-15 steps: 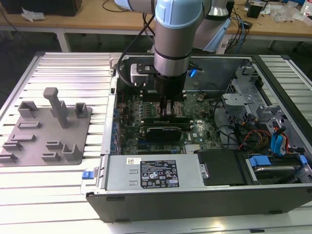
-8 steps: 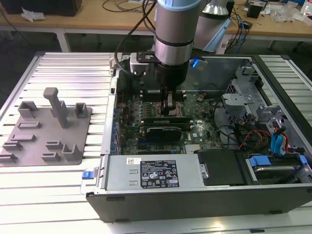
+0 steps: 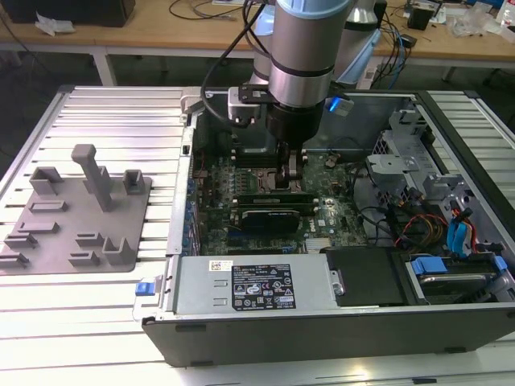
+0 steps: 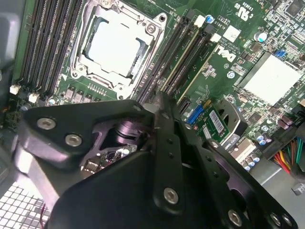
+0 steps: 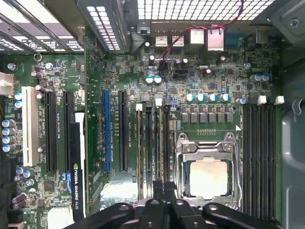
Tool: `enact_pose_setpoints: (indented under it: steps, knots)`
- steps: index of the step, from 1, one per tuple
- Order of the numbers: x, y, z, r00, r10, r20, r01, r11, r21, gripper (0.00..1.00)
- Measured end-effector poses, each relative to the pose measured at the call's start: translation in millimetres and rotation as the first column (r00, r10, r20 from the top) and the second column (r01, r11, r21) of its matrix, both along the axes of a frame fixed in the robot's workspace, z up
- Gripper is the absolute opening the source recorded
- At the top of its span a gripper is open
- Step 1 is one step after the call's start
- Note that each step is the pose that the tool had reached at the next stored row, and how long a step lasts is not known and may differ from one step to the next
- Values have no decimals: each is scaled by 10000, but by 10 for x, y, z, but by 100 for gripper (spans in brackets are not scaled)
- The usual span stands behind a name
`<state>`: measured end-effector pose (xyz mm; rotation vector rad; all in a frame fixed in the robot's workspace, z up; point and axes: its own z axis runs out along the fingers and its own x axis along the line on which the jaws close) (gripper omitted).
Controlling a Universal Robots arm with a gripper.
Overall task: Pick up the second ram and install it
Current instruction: 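Insert the second ram into the second slot, then press down the second ram until it locks into place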
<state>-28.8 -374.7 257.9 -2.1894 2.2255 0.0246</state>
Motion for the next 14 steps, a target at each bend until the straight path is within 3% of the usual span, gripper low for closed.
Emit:
enact_pose_setpoints:
  steps: [1,14]
  knots:
    - [0,0,0,10000,-1,0,1,10000,0,8]
    - [0,0,0,10000,-17,0,17,10000,0,8]
